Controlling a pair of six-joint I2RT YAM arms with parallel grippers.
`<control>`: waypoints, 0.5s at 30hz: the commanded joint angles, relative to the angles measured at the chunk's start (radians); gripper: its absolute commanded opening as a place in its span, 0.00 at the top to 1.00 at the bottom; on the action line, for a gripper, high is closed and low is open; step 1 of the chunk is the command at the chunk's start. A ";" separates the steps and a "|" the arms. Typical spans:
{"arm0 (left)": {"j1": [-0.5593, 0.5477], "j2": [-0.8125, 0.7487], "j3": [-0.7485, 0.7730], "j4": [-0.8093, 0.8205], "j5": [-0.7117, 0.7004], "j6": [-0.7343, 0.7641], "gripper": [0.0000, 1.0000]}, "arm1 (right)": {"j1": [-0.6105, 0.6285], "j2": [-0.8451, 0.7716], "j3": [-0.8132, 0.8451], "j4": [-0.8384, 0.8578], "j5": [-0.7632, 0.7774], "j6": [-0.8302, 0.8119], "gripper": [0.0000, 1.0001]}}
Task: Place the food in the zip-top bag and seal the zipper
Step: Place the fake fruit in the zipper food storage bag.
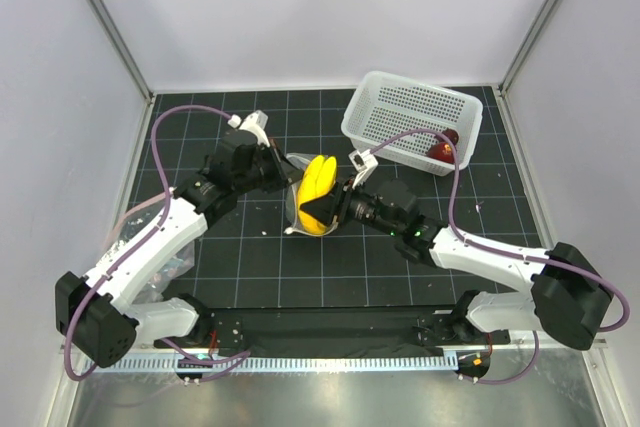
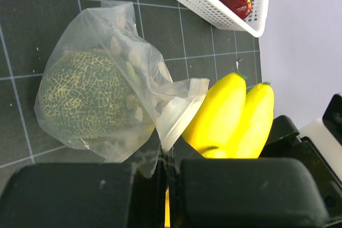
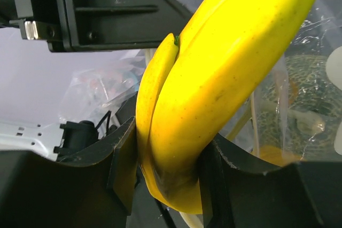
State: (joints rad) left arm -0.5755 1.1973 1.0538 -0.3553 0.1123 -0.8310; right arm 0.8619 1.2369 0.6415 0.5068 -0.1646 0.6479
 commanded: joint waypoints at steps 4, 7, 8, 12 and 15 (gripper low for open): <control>0.005 0.007 -0.005 0.052 0.079 -0.006 1.00 | 0.002 -0.017 0.033 0.004 0.128 -0.086 0.82; 0.011 0.015 -0.002 0.055 0.101 -0.011 1.00 | 0.002 0.002 0.033 0.007 0.123 -0.103 0.78; 0.016 0.013 -0.003 0.053 0.107 -0.011 0.99 | 0.003 0.009 0.034 0.007 0.125 -0.108 0.75; 0.020 0.001 -0.006 0.053 0.109 -0.010 0.99 | 0.000 0.024 0.037 -0.017 0.140 -0.132 0.47; 0.022 -0.010 -0.008 0.050 0.110 -0.007 1.00 | 0.002 0.016 0.053 -0.075 0.160 -0.151 0.35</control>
State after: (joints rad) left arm -0.5587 1.2144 1.0481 -0.3477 0.1818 -0.8341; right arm 0.8619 1.2594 0.6456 0.4538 -0.0540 0.5472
